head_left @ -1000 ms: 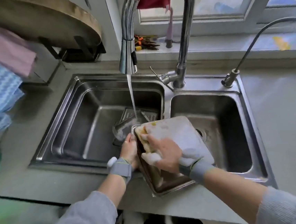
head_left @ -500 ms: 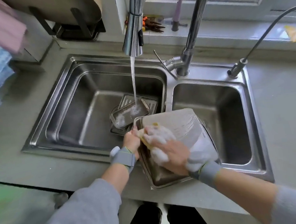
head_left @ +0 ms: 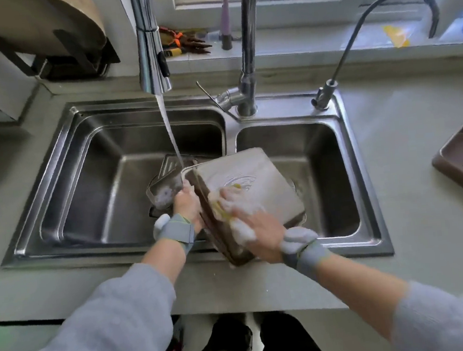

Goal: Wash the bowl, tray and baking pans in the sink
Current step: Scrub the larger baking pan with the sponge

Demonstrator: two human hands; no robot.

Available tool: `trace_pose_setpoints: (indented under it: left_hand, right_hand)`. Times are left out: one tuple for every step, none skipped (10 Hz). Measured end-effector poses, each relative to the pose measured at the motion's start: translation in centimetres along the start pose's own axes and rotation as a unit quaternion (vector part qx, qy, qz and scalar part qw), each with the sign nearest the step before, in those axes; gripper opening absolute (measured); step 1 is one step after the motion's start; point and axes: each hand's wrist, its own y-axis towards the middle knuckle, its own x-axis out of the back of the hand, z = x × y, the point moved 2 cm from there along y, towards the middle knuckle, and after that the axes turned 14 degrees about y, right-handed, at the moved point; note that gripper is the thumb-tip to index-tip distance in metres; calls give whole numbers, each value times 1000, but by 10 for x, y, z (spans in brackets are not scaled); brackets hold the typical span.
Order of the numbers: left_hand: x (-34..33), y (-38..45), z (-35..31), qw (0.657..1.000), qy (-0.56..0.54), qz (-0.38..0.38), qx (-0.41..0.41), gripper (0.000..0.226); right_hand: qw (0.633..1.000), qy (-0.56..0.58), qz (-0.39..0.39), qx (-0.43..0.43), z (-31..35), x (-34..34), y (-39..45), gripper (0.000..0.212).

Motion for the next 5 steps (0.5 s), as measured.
trace_pose_setpoints:
  left_hand:
    - [-4, 5, 7, 1000, 0, -17, 2, 55]
    - [-8, 1, 6, 999, -31, -26, 12, 50]
    - [-7, 0, 2, 998, -60, -29, 16, 53]
    - [10, -5, -14, 999, 6, -29, 18, 54]
    - [44, -6, -27, 999, 6, -41, 7, 51]
  right_hand:
    - [989, -86, -64, -102, -35, 44, 24, 46]
    - [964, -70, -121, -226, -60, 73, 10, 38]
    - [924, -140, -119, -334, -55, 70, -8, 33]
    - [904, -91, -88, -409, -36, 64, -5, 32]
    - [919, -122, -8, -375, -6, 74, 12, 32]
